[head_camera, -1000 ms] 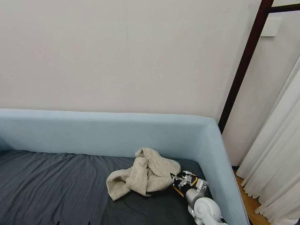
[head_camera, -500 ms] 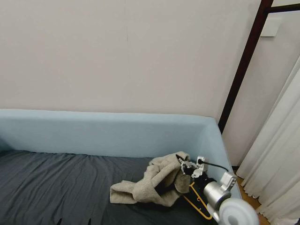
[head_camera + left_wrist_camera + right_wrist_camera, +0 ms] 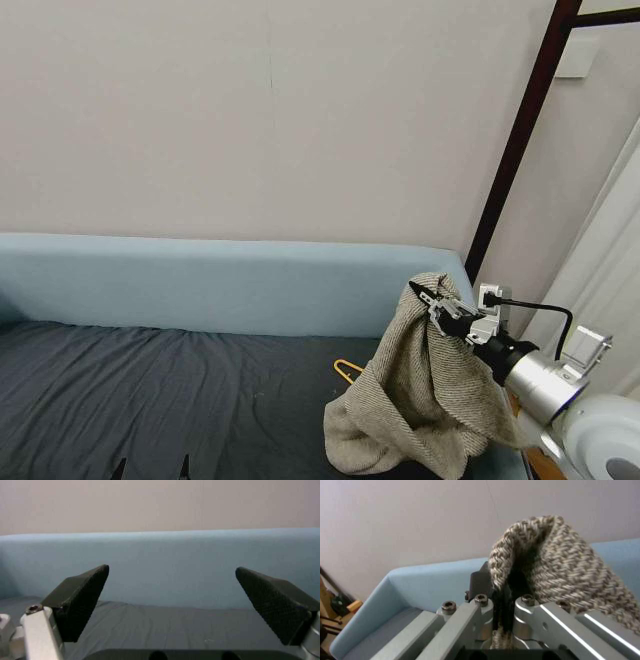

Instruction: Pick up the clothes from the sofa and hang them on the clothes hanger.

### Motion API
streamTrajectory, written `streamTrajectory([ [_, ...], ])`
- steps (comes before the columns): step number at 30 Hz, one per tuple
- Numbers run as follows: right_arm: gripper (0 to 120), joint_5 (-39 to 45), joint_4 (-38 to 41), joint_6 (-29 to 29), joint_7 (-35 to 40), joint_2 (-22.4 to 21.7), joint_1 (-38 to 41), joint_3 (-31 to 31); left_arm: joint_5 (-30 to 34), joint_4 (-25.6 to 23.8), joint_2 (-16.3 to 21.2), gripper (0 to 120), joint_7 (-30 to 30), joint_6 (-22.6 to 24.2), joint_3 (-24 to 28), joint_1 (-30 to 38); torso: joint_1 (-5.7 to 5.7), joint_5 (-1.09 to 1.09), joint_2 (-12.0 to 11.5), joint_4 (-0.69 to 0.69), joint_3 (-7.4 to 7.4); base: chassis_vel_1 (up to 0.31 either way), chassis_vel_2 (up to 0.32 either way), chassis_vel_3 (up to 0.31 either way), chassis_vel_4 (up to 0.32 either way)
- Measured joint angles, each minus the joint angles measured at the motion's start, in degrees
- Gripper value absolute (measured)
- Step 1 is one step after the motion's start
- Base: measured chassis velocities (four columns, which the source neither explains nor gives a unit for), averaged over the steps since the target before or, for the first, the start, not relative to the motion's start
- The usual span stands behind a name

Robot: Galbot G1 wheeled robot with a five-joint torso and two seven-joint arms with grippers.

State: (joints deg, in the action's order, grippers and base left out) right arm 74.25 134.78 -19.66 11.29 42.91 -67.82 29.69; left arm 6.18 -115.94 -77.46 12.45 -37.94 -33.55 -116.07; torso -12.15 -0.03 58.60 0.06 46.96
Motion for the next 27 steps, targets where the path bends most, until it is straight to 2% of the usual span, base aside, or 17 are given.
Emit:
streamTrajectory([
  [5,0,-4.6,-2.7,0.1,-1.7,-0.8,0.3,-3.9,-0.7,0.1,-1.1,99,1.0,0.0,0.3,0.1,0.0,-0.03,0.0,0.02,0.0,0.0,0.0,0.0,0.0],
  [7,0,-9.0,-6.5,0.1,-2.3,1.3,1.0,-10.0,-1.2,0.5,-1.6,99,1.4,-0.2,0.6,0.0,0.0,-0.03,0.0,0.02,0.0,0.0,0.0,0.0,0.0],
  [9,0,-10.1,-8.2,0.1,-2.3,2.4,1.4,-11.9,-1.5,0.6,-1.8,99,1.5,-0.3,0.6,-0.1,0.0,-0.01,0.0,0.01,0.0,0.0,0.0,0.0,0.0],
  [15,0,-12.9,-14.8,0.1,-1.7,8.6,3.1,-19.0,-2.2,0.9,-2.0,98,2.6,-0.9,0.2,-1.0,0.0,-0.02,0.0,0.0,0.01,0.0,0.0,0.0,0.0],
  [20,0,-16.8,-16.7,0.3,-2.0,13.1,4.9,-26.6,-2.6,0.9,-2.4,98,3.0,-1.0,0.1,-1.4,0.0,-0.03,0.0,0.03,0.0,0.0,0.0,0.0,0.0],
  [22,0,-18.6,-19.6,0.6,-1.1,18.1,8.2,-33.8,-3.2,0.9,-3.0,98,3.1,-1.0,0.4,-1.6,0.0,-0.03,0.0,0.0,0.0,0.0,0.0,0.0,0.0],
  [25,0,-18.6,-21.7,0.9,-0.7,20.2,10.0,-36.6,-3.3,0.8,-3.1,98,3.2,-1.0,0.3,-1.8,0.0,-0.04,0.0,0.0,0.0,0.0,0.0,0.0,0.0],
  [27,0,-18.7,-27.6,2.5,0.1,23.8,13.6,-41.0,-3.3,0.8,-3.2,98,3.4,-1.1,0.0,-2.0,0.0,-0.04,0.0,0.02,0.0,0.0,0.0,0.0,0.0],
])
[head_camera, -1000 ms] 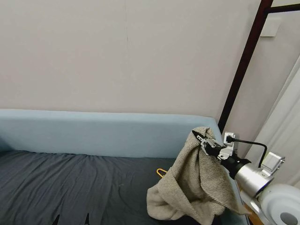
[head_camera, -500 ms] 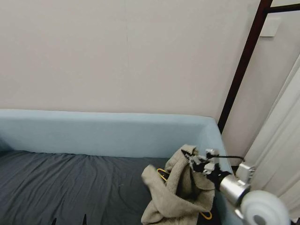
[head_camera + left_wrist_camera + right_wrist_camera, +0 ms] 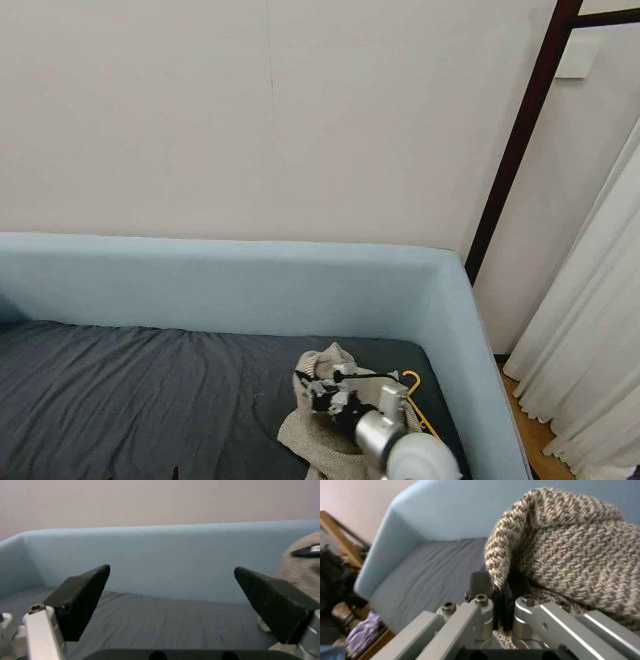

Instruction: Pick up the clothes from the sofa and hang them on the clothes hanger.

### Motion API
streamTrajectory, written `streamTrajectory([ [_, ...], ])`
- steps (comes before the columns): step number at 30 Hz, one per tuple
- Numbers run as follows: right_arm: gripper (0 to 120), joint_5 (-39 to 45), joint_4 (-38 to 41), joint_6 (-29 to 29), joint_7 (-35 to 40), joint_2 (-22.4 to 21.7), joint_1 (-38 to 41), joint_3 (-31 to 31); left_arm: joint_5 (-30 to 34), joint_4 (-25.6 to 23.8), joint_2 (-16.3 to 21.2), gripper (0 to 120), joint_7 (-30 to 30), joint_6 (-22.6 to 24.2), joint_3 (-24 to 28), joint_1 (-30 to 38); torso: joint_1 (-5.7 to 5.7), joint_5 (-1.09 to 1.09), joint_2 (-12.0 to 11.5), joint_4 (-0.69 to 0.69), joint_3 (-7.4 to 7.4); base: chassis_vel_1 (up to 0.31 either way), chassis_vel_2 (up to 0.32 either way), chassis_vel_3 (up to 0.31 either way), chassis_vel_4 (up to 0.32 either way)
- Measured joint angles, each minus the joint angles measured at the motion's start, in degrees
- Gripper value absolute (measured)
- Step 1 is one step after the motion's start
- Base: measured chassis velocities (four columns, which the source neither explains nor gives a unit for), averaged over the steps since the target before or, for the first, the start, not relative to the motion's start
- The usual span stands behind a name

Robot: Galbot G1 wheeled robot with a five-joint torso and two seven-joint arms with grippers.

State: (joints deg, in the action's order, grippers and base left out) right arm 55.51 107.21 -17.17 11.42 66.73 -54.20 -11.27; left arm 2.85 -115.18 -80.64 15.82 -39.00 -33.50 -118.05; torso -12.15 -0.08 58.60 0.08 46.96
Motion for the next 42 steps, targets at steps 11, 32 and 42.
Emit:
streamTrajectory([
  [11,0,-7.1,-31.5,6.0,0.5,18.2,14.2,-7.9,0.0,1.1,-1.1,98,0.3,0.2,-0.3,0.6,-0.01,0.02,0.0,-0.02,0.0,0.0,0.0,0.0,0.0],
  [32,77,-23.1,-4.3,-3.3,-2.4,-5.1,-0.2,-4.2,-1.3,1.9,-1.6,99,1.6,0.7,0.7,1.9,0.0,0.05,0.0,-0.01,-0.01,0.0,0.0,0.0,0.0],
  [42,100,-18.5,0.4,-11.6,-1.2,-13.9,-5.2,6.8,-1.2,3.3,-1.5,99,1.6,0.7,2.6,4.4,0.0,0.04,0.0,0.01,0.0,0.0,0.0,0.0,0.0],
])
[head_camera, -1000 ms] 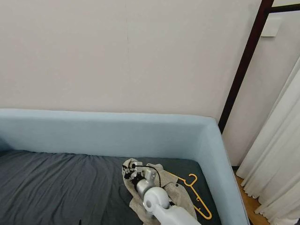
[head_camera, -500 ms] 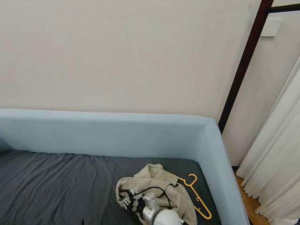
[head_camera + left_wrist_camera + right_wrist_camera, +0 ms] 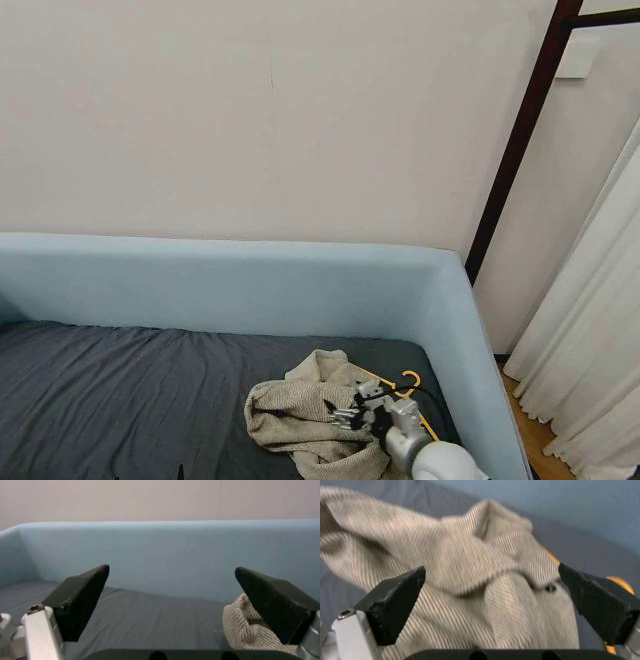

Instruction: Pick up the clothes from the sofa and hang them on the clothes hanger.

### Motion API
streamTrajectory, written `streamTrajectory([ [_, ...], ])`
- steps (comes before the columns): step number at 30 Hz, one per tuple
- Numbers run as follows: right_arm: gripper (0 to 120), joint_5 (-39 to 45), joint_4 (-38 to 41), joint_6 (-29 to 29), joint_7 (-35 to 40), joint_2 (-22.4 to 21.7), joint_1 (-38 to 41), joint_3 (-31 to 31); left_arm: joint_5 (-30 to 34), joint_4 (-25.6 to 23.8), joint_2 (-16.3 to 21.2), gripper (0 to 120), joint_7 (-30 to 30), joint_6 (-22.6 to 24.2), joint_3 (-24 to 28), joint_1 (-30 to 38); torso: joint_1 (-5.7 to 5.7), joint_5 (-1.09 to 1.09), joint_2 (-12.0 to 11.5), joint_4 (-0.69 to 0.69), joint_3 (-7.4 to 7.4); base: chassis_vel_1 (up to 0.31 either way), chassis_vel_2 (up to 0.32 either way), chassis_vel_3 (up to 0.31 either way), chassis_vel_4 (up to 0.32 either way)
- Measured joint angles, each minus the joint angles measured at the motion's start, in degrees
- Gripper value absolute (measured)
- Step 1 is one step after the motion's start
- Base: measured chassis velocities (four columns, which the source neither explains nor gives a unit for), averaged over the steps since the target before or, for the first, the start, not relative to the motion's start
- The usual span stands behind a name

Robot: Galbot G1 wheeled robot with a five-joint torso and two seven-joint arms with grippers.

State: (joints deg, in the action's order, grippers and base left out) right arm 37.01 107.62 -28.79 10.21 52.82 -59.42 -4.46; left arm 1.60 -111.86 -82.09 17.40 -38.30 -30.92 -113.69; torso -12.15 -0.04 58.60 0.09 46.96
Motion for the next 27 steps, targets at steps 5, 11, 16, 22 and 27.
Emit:
streamTrajectory([
  [5,93,5.0,-4.1,-4.1,0.8,2.0,1.2,-0.7,0.0,0.1,-0.2,99,0.0,0.0,0.4,0.2,0.0,0.01,0.0,-0.02,0.0,0.0,0.0,0.0,0.0],
  [11,70,7.0,-9.6,-5.9,2.3,4.8,3.6,-2.6,0.0,0.0,-0.1,99,0.1,0.0,0.1,0.0,0.0,0.0,0.0,-0.02,0.0,0.0,0.0,0.0,0.0],
  [16,53,5.9,-11.2,-5.1,2.4,5.2,3.9,-2.7,0.0,0.0,-0.2,99,0.2,0.0,0.1,0.2,0.0,0.0,0.0,-0.02,0.0,0.0,0.0,0.0,0.0],
  [22,32,5.4,-11.1,-4.7,3.4,5.2,3.5,-2.4,0.0,0.2,-0.3,99,0.2,0.0,0.3,0.9,0.0,0.0,0.0,-0.01,0.0,0.0,0.0,0.0,0.0],
  [27,14,5.1,-11.0,-3.8,3.6,5.2,3.1,-2.4,0.1,0.2,-0.4,99,0.3,0.0,0.3,1.0,0.0,0.0,0.0,-0.01,0.0,0.0,0.0,0.0,0.0],
])
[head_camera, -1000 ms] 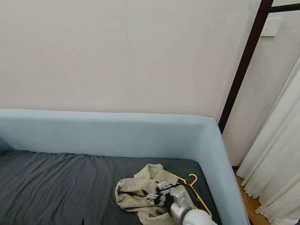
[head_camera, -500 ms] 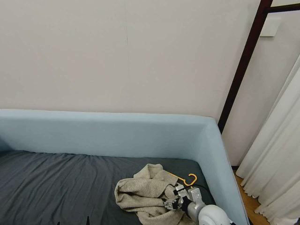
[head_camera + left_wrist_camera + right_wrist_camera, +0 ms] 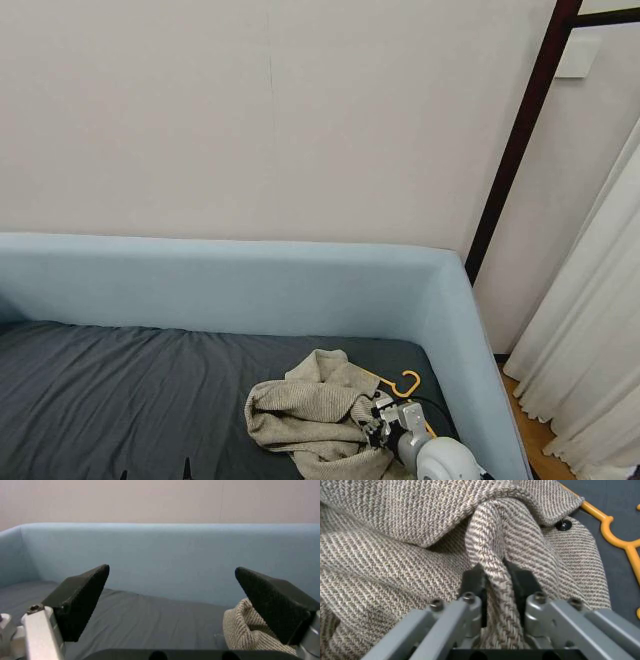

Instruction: Pick up the clothes from the sofa and hang them on the clothes hanger.

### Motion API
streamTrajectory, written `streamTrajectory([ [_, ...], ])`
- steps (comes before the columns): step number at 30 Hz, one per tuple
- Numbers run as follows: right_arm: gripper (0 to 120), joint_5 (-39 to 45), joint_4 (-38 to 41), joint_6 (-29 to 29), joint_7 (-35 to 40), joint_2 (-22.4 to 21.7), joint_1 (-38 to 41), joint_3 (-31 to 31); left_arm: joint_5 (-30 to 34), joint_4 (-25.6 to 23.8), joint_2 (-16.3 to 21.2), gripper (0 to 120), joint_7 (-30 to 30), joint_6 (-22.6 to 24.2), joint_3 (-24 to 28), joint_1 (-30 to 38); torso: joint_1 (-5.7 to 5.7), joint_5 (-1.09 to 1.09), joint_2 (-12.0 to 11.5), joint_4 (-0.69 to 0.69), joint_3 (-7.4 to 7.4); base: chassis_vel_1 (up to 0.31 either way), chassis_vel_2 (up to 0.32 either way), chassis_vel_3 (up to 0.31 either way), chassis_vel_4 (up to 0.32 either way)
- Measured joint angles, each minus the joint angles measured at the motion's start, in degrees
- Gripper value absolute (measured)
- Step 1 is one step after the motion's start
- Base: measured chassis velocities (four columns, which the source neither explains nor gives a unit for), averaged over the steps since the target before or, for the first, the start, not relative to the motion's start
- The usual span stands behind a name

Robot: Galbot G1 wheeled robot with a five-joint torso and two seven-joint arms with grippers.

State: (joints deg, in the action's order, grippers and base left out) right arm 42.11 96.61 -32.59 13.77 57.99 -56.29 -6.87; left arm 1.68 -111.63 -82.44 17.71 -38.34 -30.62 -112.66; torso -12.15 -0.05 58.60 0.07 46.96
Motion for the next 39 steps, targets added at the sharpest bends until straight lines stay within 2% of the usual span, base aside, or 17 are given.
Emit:
streamTrajectory([
  [1,14,0.0,0.0,0.0,0.0,0.0,0.0,0.0,0.0,0.0,0.0,99,0.0,0.0,0.0,0.0,0.0,0.0,0.0,0.0,0.0,0.0,0.0,0.0,0.0],
  [4,0,0.4,0.9,0.3,0.1,-0.1,-0.6,0.3,0.0,0.1,0.0,99,0.1,0.0,0.0,0.0,0.0,0.0,0.0,0.0,0.0,0.0,0.0,0.0,0.0],
  [12,0,3.0,6.3,1.2,0.1,-1.2,-2.9,3.6,0.0,0.1,0.1,99,0.1,0.0,0.0,0.1,0.0,0.0,0.0,0.0,0.0,0.0,0.0,0.0,0.0],
  [20,0,14.6,19.2,1.0,4.4,-4.2,-5.1,12.5,0.0,0.0,0.0,99,0.3,0.0,-0.1,0.3,0.0,0.0,0.0,0.0,0.0,0.0,0.0,0.0,0.0],
  [26,0,21.3,25.1,1.0,8.5,-6.4,-4.2,16.3,-0.1,-0.3,-0.1,99,0.3,0.1,0.2,0.3,0.0,0.0,0.0,0.0,0.0,0.0,0.0,0.0,0.0],
  [28,0,21.6,25.3,1.0,8.7,-6.5,-4.1,16.5,-0.1,-0.3,-0.1,99,0.3,0.1,0.2,0.3,0.0,0.0,0.0,0.0,0.0,0.0,0.0,0.0,0.0],
  [32,0,27.6,27.7,1.1,13.4,-7.0,-0.8,19.8,-0.1,-0.7,0.0,99,0.3,0.1,0.2,0.0,0.0,0.02,0.0,-0.01,0.0,0.0,0.0,0.0,0.0],
  [39,0,36.4,28.4,1.6,17.2,-8.9,4.1,25.2,-0.6,-0.6,0.8,99,0.4,0.1,0.2,0.0,0.0,0.01,0.0,0.0,0.0,0.0,0.0,0.0,0.0],
])
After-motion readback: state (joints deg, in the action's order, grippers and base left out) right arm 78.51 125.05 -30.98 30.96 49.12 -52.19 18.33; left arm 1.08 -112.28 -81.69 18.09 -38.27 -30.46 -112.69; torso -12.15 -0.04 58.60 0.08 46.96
